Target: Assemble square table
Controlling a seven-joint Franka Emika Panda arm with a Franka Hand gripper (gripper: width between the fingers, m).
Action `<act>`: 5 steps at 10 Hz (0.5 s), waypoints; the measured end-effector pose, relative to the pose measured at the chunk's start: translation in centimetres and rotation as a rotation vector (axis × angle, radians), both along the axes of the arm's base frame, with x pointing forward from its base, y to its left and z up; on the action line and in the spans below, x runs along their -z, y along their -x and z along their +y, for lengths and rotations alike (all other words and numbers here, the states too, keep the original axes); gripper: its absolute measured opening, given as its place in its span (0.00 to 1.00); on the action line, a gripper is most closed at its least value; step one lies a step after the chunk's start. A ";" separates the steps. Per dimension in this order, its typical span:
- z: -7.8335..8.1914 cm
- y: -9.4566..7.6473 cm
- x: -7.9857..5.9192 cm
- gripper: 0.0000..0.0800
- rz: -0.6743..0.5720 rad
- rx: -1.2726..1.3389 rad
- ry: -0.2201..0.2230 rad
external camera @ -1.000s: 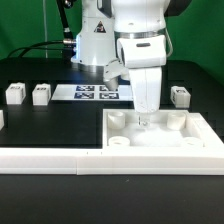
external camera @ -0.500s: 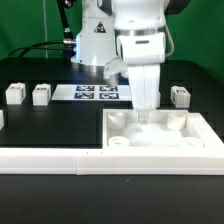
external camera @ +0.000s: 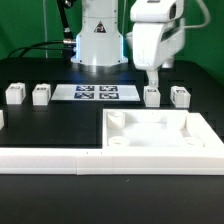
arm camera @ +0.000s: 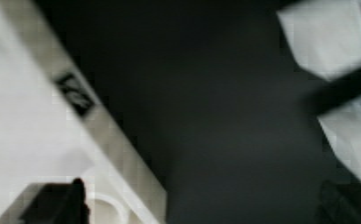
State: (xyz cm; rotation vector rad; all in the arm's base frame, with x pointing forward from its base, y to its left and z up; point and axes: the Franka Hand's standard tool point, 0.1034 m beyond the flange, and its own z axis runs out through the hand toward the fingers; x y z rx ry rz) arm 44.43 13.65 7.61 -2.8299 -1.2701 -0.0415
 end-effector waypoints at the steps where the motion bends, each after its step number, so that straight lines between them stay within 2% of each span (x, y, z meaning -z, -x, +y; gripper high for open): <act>1: 1.1 0.1 0.2 0.81 0.002 0.092 -0.005; 2: 1.3 0.3 0.8 0.81 0.003 0.129 -0.010; 5: 1.4 0.3 0.7 0.81 0.014 0.306 -0.015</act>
Offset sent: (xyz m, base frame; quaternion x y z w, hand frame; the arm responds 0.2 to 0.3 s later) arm 0.0000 0.0000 0.0000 0.0000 0.0000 0.1938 0.9810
